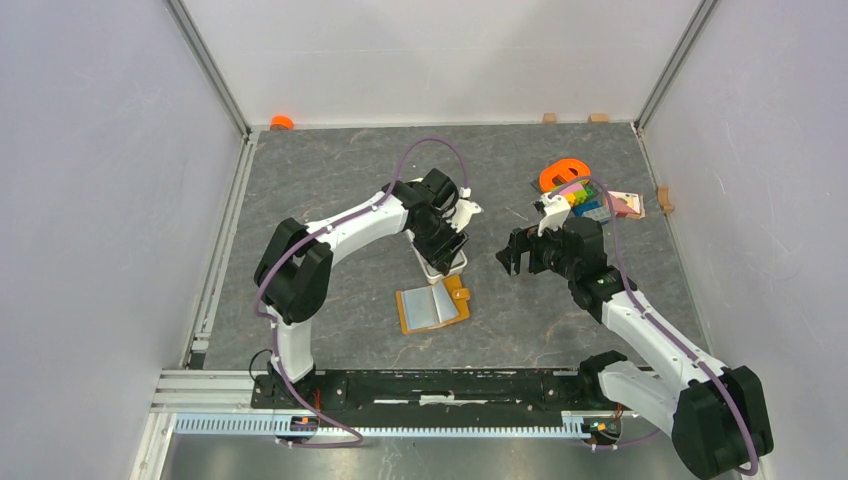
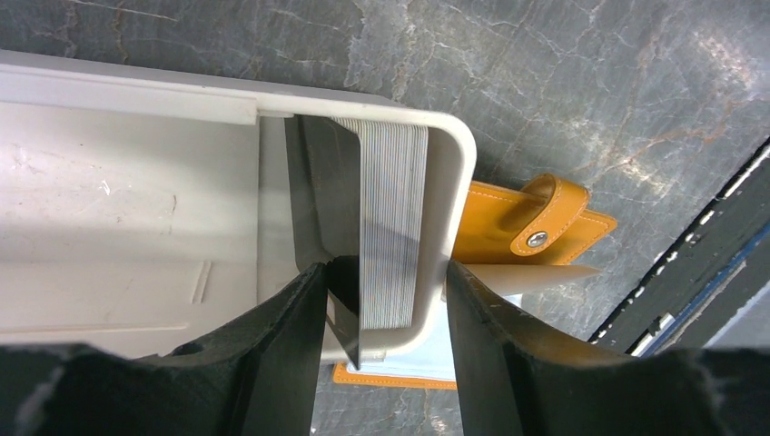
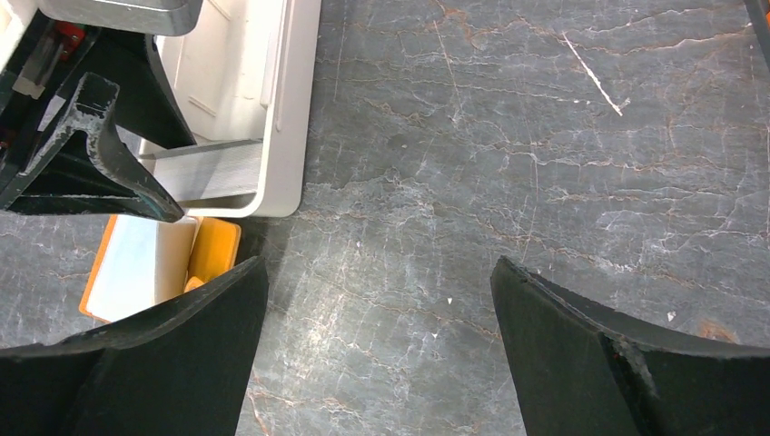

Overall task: Put the credit cards into the card holder
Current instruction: Pick up the credit card from the storage box.

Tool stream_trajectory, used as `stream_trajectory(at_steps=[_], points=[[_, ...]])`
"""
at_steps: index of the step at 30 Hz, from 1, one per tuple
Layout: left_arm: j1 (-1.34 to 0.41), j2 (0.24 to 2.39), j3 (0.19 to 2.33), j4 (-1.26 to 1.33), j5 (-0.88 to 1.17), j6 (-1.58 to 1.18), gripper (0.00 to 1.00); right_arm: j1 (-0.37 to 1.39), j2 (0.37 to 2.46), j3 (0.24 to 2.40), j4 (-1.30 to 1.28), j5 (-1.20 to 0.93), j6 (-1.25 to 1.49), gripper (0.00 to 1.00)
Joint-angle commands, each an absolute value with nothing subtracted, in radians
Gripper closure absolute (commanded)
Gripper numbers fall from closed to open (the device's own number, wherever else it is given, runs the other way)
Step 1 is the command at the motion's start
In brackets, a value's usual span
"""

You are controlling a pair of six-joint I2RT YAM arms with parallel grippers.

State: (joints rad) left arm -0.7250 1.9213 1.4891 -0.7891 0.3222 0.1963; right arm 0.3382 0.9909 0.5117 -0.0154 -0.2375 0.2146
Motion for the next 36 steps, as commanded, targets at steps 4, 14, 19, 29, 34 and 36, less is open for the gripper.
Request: stream_trajectory(at_steps=[4,14,19,29,34,36], points=[[-0.718,1.934,1.54,-0.827,0.426,0.2,0.4,0.333,0.994,0.518,0.011,-0.252,0.211,0.04],[-0.716,1.945,1.542,-0.827,0.413,0.198,0.56,0.33,0.991,0.518,0.009,-0.253,0.211,0.04],[-0.713,1.937,1.541,-0.82,0.389,0.198,0.62,0.33,0.989,0.519,0.009,-0.256,0.212,0.04],[-0.712,1.91,1.531,-0.798,0.341,0.193,0.85,0.327,0.992,0.517,0.012,-0.26,0.212,0.04],[-0.712,1.881,1.52,-0.775,0.296,0.192,0.93,0.327,0.991,0.517,0.015,-0.257,0.214,0.04],[-0.712,1.865,1.512,-0.757,0.269,0.189,0.97,0.328,0.987,0.515,0.017,-0.248,0.212,0.04]])
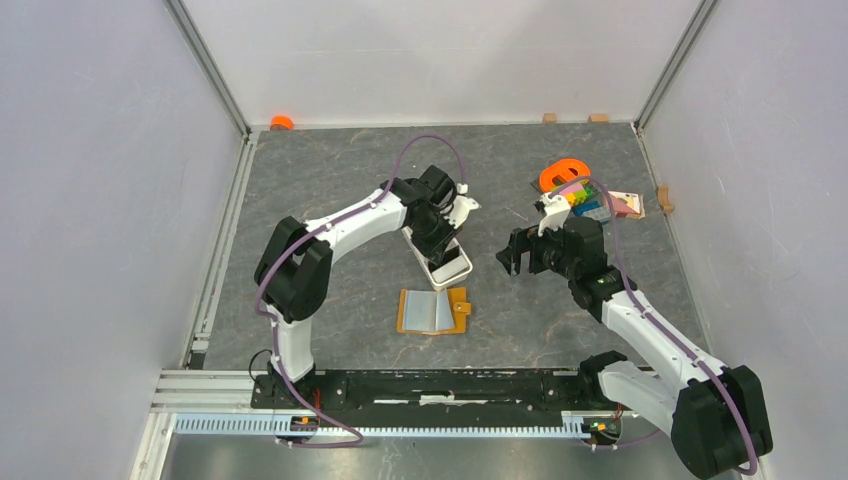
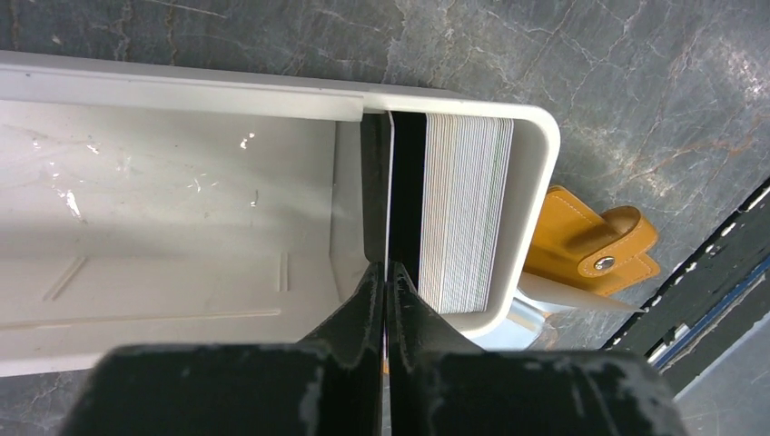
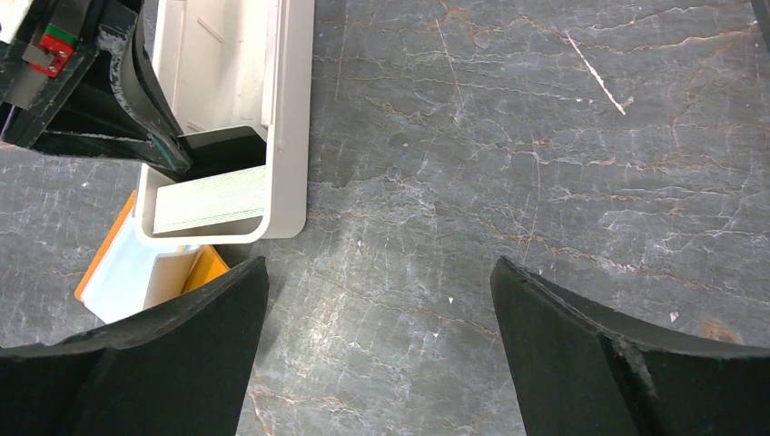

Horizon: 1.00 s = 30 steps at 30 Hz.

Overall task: Put the credit cards into the card holder
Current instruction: Pick up the credit card from the storage box.

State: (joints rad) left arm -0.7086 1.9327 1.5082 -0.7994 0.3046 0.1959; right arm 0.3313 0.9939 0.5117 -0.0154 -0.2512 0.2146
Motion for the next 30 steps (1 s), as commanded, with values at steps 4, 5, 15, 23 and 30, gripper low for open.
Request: stream_trajectory(at_steps=[4,5,15,23,30], points=[[-0.712,1.812,1.483,-0.7,0.21,0.177,0.98,0.328,0.973,0.51,0.024,-0.238,0.208,0.04],[-0.712,1.792,1.474,-0.68,0.19,0.171,0.98,0.328,0.969,0.509,0.029,-0.244,0.207,0.04],[-0.712,1.511,1.327,-0.479,0.074,0.024,0.98,0.328,0.841,0.489,0.108,-0.375,0.25,0.04],[-0.713,1.168,0.964,-0.049,0.291,-0.448,0.98,0.333,0.784,0.303,0.639,-0.642,0.755,0.07],[-0.729,1.037,0.66,0.366,0.452,-0.777,0.98,0.407,0.855,0.29,0.87,-0.684,0.925,0.2]])
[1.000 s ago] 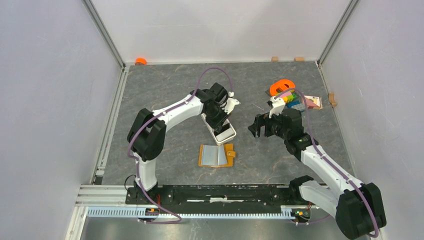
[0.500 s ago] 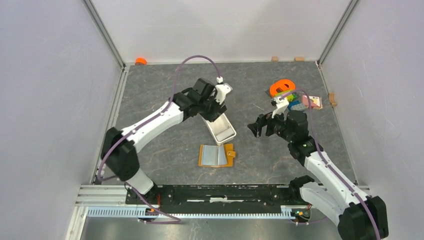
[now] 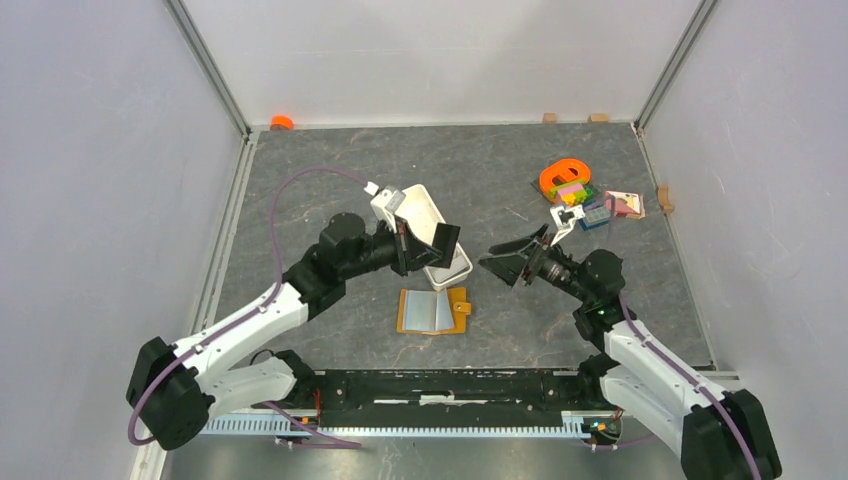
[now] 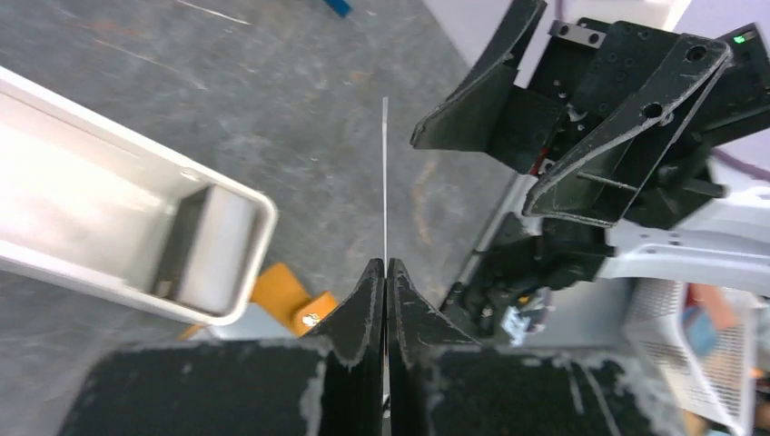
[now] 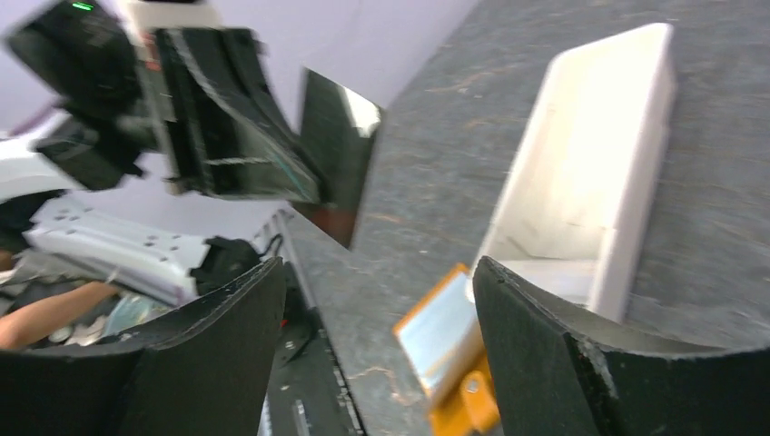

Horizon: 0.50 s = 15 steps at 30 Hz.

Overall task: Put the credit cards into the card holder
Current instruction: Pick up the credit card from the storage box.

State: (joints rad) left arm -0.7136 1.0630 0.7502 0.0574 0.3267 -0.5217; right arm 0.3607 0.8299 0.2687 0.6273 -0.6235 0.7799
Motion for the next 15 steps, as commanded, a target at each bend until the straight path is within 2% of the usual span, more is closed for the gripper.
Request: stream_trajectory(at_steps=[1,7,11,14,15], points=[[-0.735,1.032,0.635,0.415,0.462,-0.799,0.98,0.429,0.869,0.301,0.877,-0.681,0.925,0.22],[-0.771,1.004,0.534,0.58,0.473,-0.873,0.98,0.538,0.974,0.353,0.897,-0.667,0.92,0.39],[-0.778,0.991,0.497,0.632,0.471,-0.898,0.98,0.576,1.027,0.359,0.98,-0.674,0.957,0.46],[-0.781,0.981,0.481,0.628,0.471,-0.9,0.98,0.584,1.044,0.366,0.99,-0.672,0.962,0.63],[-0.781,0.98,0.477,0.622,0.469,-0.9,0.98,0.586,1.046,0.365,0.994,-0.668,0.962,0.73]])
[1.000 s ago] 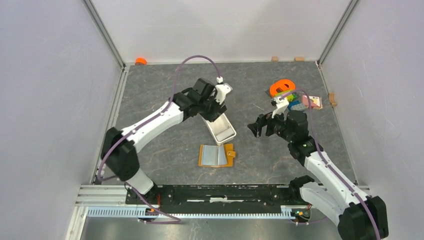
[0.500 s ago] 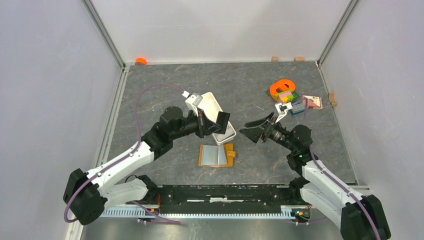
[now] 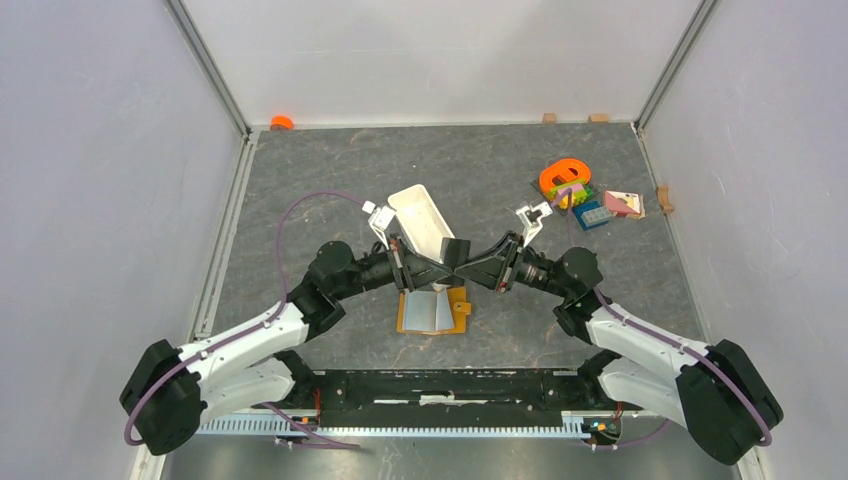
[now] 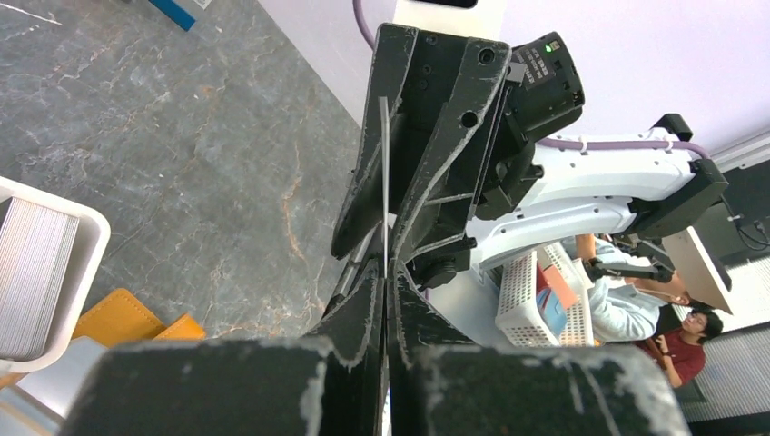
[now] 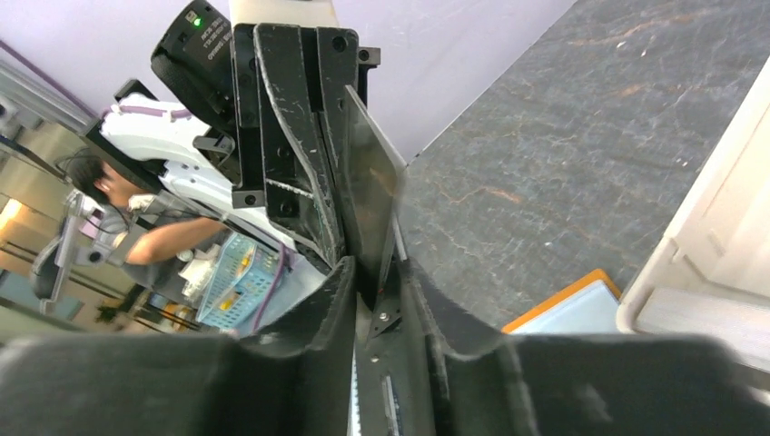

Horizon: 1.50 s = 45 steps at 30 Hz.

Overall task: Put the credit cards into the card holder
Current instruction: Pick up the credit card from the storage box, then insert the credit card into the card holder.

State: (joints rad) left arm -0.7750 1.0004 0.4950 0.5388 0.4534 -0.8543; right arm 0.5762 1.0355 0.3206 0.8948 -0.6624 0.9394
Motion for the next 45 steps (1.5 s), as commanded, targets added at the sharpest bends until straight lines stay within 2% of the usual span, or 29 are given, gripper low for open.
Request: stream_trajectory(at_steps=[1,3,4,8,10,12,15,22,31,45], points=[[-0.78,0.98,0.472,0.615,0.471,-0.9,0.98,0.588,1.047,0.364,0.994,-0.666,0.961,0.81],[-0.782,0.983,0.464,0.604,0.48,-0.899,0.98,0.591,1.045,0.363,0.992,-0.662,0.962,0.97],[-0.784,0.981,0.46,0.586,0.48,-0.896,0.94,0.591,1.042,0.361,0.985,-0.657,0.961,1.0],[-0.785,0.914,0.477,0.333,0.375,-0.802,0.45,0.596,1.013,0.348,0.844,-0.609,0.927,1.0],[-0.785,0.849,0.477,0.164,0.242,-0.772,0.3,0.607,0.995,0.349,0.687,-0.556,0.884,1.0],[-0.785,0.794,0.467,0.024,0.117,-0.768,0.26,0.628,0.985,0.346,0.565,-0.494,0.855,1.0],[-0.786,0.761,0.445,-0.114,0.037,-0.803,0.25,0.674,0.988,0.315,0.512,-0.429,0.871,1.0],[-0.788,0.835,0.412,-0.244,0.031,-0.828,0.26,0.809,1.105,0.334,0.464,-0.366,0.92,1.0],[-0.79,0.931,0.4,-0.235,0.042,-0.805,0.25,0.845,1.291,0.372,0.424,-0.4,0.974,1.0],[-0.792,1.078,0.402,-0.137,0.037,-0.755,0.29,0.805,1.39,0.36,0.428,-0.385,1.031,1.0]])
